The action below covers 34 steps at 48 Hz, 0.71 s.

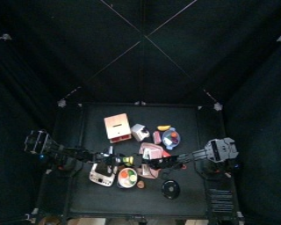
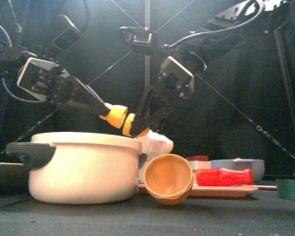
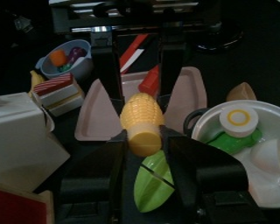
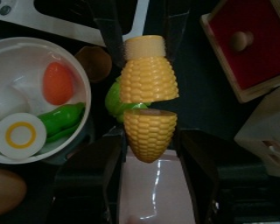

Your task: Assemble corn

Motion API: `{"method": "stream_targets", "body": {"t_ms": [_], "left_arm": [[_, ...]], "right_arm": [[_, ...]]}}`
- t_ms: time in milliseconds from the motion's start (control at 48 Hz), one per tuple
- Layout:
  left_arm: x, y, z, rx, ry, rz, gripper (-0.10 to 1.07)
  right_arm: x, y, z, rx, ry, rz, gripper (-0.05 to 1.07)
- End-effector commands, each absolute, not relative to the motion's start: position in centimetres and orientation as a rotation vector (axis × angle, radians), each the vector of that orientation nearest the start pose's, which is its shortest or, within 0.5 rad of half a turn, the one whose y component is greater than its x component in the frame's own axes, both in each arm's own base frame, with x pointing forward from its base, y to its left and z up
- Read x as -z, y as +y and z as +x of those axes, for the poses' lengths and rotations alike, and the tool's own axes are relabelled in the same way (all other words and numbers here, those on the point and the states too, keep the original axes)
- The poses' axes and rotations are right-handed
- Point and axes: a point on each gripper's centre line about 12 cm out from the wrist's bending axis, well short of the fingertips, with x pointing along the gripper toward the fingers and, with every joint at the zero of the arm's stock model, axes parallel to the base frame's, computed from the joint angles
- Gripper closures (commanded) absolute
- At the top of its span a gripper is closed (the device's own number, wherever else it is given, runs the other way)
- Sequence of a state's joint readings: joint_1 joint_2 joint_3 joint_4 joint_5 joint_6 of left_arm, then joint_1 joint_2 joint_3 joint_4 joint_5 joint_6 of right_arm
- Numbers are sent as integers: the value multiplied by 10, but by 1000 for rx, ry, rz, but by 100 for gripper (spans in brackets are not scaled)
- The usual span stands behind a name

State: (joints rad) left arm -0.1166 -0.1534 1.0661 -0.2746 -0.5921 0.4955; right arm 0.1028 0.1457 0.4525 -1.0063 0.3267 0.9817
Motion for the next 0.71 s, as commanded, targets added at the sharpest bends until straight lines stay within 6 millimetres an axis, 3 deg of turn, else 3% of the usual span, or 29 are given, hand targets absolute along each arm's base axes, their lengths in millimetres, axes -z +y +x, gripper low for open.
{"method": "stream_targets", "body": {"t_ms": [0,688], "left_arm": [[-163,-19,313,8,310,309,38],[-160,-22,314,18,326,307,38]], "right_arm": [[-188,13,434,162,712,-135,33],[-187,13,436,163,712,-140,33]]}}
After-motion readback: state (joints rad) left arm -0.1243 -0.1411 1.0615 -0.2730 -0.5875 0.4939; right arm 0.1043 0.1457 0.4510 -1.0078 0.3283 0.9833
